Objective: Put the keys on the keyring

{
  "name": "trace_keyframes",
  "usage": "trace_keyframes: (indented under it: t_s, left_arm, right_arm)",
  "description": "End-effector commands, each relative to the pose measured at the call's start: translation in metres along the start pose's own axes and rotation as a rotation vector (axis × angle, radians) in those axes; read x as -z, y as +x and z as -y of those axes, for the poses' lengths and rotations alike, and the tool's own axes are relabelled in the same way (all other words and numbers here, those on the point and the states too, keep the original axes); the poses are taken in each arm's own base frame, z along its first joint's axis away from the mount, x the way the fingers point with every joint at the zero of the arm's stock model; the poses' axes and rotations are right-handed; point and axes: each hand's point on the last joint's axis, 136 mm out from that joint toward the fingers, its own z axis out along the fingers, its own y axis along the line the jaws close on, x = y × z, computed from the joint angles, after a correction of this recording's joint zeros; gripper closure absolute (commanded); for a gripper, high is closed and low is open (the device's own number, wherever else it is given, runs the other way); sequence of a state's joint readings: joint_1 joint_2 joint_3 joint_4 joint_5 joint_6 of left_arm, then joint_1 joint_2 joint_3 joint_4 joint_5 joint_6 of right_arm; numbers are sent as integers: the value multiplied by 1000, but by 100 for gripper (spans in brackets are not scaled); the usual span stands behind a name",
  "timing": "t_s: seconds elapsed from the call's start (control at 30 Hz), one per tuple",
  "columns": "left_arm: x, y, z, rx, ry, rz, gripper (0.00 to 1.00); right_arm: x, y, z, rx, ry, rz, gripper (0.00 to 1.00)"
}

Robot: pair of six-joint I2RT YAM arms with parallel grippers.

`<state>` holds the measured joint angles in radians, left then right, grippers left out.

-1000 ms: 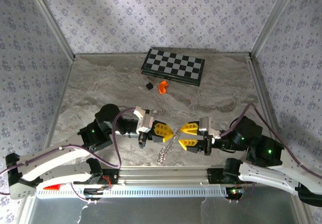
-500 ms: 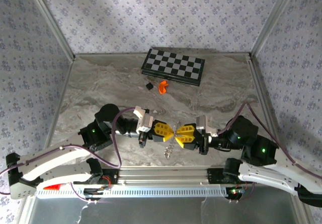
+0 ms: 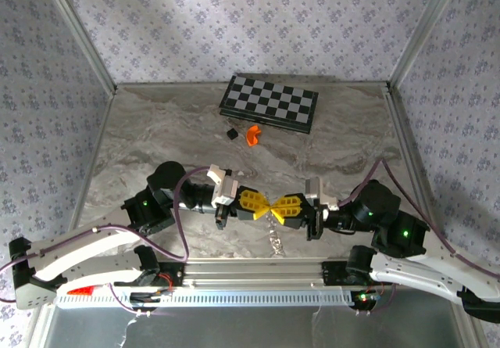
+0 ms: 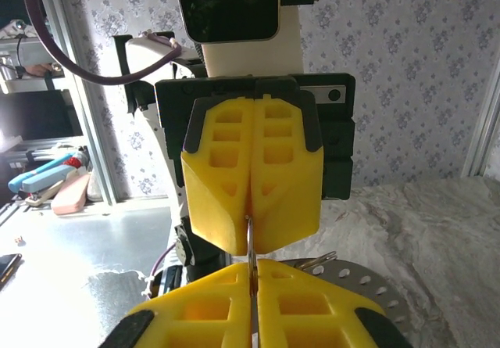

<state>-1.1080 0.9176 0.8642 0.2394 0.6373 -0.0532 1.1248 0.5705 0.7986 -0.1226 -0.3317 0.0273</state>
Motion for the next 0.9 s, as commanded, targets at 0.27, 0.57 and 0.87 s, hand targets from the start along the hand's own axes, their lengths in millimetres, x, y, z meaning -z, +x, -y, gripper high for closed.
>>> trace_keyframes:
  t_s: [0.27,0.57,0.87]
  left_arm:
    - [11,2,-3,-44,-67,-73,84]
    - [29,20,-8,-63,-152,-192,73]
    - [26,23,-12,-78,-161,-197,72]
  right_arm:
    - [1,8,24,75,126,-101,100]
    - [5,17,32,185,158,-263,100]
    - [0,20,26,199,126,-284,100]
